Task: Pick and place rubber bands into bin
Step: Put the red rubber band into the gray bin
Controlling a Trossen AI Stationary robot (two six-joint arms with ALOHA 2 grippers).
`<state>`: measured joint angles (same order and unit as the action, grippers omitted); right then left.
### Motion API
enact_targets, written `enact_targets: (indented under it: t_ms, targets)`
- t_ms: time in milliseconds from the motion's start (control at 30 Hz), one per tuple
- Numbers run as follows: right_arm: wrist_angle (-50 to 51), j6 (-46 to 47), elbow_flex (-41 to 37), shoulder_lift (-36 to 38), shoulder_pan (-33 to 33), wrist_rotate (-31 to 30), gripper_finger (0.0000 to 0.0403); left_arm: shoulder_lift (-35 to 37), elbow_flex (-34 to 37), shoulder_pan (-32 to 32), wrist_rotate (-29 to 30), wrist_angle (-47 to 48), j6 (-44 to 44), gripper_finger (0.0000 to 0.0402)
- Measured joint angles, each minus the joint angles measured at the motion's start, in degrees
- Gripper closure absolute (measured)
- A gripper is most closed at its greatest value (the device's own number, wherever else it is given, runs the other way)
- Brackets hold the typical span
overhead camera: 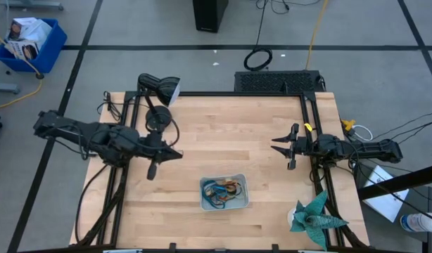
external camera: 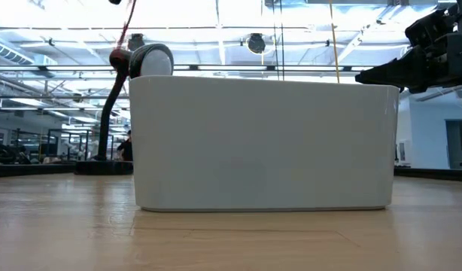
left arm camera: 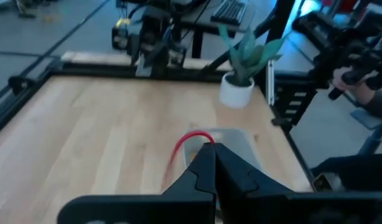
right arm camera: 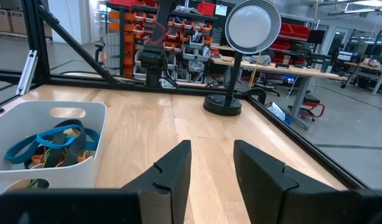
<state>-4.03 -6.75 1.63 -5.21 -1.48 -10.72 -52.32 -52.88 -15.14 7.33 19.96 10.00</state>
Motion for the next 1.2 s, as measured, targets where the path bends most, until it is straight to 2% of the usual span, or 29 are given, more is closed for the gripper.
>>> enact_targets:
  t_ms: [267, 800, 1200]
  targets:
    - [0.0, 0.0, 0.0, 0.0, 0.0, 0.0, 0.0286, -5.0, 0.0, 0.0, -0.5, -8.9, -0.8, 0.0401]
    - [-0.1, 0.0, 0.0, 0.0, 0.0, 0.0, 0.0286, -25.9, 0.0, 0.0, -14.6, -30.9, -1.3, 0.04]
    - [-0.2, 0.0, 0.0, 0.0, 0.0, 0.0, 0.0287, -38.3, 0.0, 0.0, -15.3, -32.0, 1.3, 0.0395]
